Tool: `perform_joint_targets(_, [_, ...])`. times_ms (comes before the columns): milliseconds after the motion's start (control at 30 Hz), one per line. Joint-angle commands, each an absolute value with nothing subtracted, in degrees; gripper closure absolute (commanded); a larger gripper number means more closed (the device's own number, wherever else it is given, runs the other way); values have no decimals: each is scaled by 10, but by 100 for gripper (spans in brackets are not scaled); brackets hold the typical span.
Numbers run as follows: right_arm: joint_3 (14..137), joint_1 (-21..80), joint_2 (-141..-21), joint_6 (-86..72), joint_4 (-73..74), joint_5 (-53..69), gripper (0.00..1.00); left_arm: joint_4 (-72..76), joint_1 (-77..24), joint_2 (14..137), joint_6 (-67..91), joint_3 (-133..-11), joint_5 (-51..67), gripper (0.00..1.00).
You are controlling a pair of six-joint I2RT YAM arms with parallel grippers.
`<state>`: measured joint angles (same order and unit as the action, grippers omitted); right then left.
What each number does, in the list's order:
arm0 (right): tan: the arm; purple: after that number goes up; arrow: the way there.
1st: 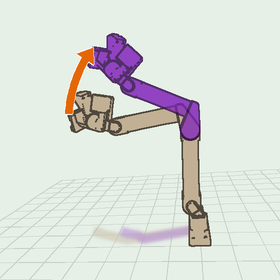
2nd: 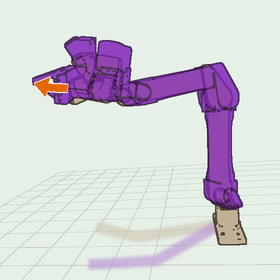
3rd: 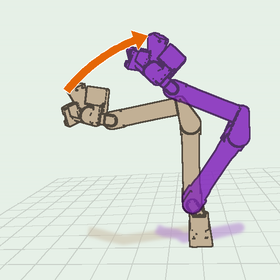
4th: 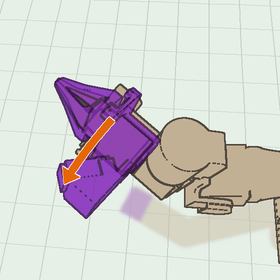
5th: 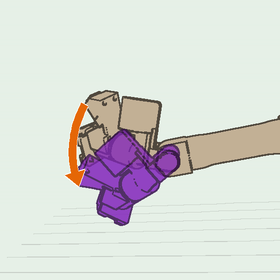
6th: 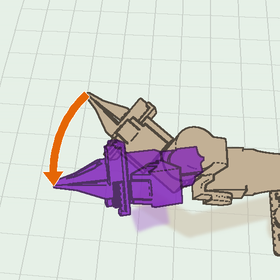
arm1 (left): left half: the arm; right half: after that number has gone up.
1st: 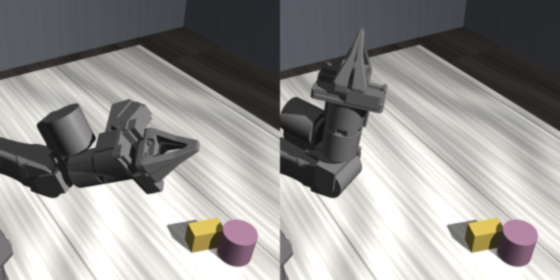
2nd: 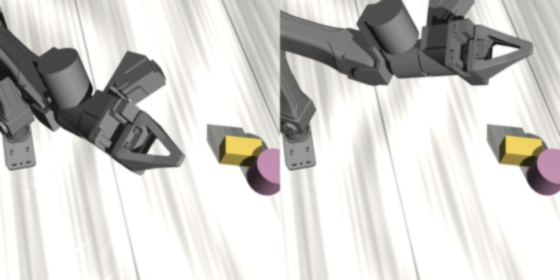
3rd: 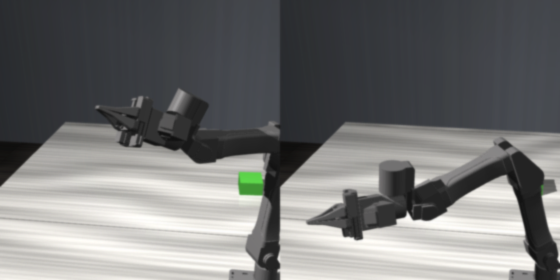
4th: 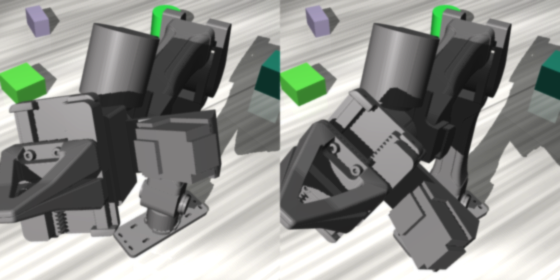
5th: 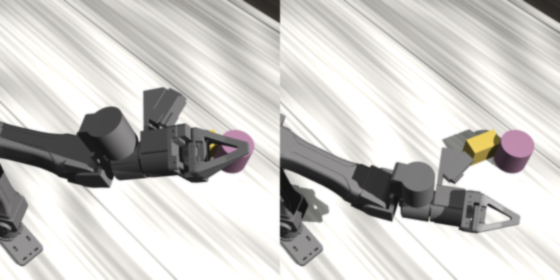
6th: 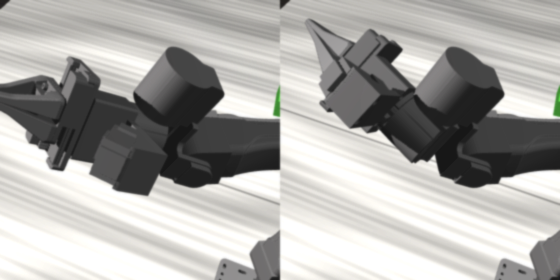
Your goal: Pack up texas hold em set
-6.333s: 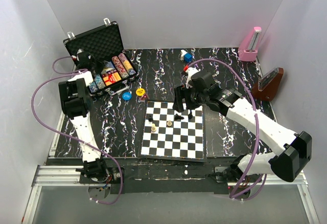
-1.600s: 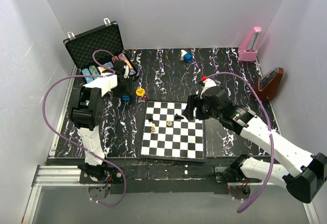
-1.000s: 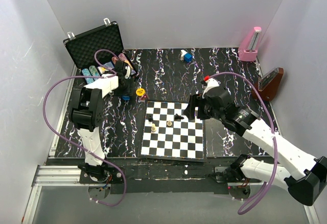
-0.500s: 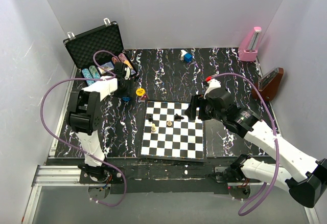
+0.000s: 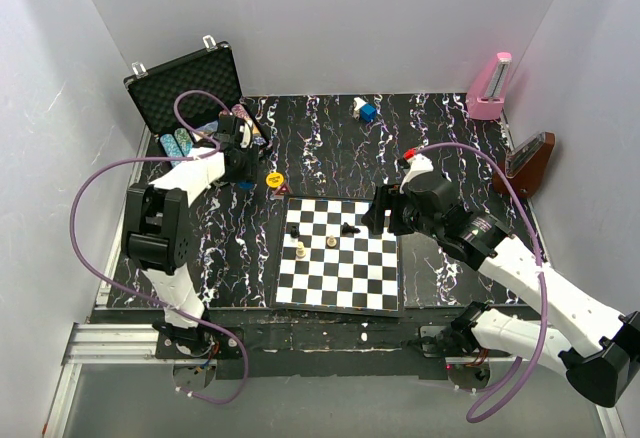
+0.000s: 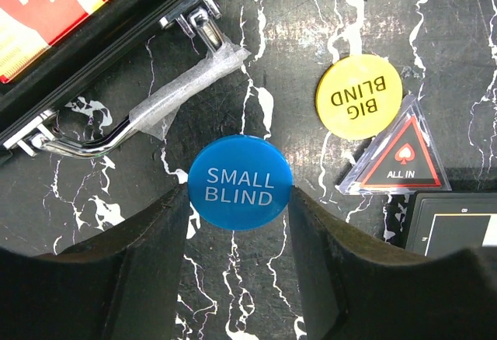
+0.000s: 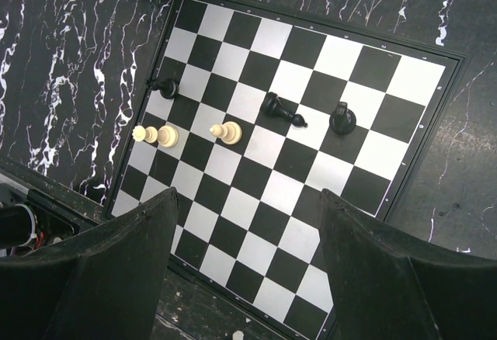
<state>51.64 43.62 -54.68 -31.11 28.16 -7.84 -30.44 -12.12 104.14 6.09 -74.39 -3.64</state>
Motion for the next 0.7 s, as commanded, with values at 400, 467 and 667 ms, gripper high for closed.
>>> perform_joint_targets(400, [530, 435, -549, -309, 270, -89, 21, -334, -27, 1093, 58, -898, -9, 66])
perform_joint_targets(467, [532, 435, -551, -309, 272, -90, 21, -334, -16, 1116, 58, -919, -11, 66])
perform_joint_targets(667, [542, 435, -560, -309, 281, -92, 21, -342, -1, 1184, 52, -1005, -25, 67])
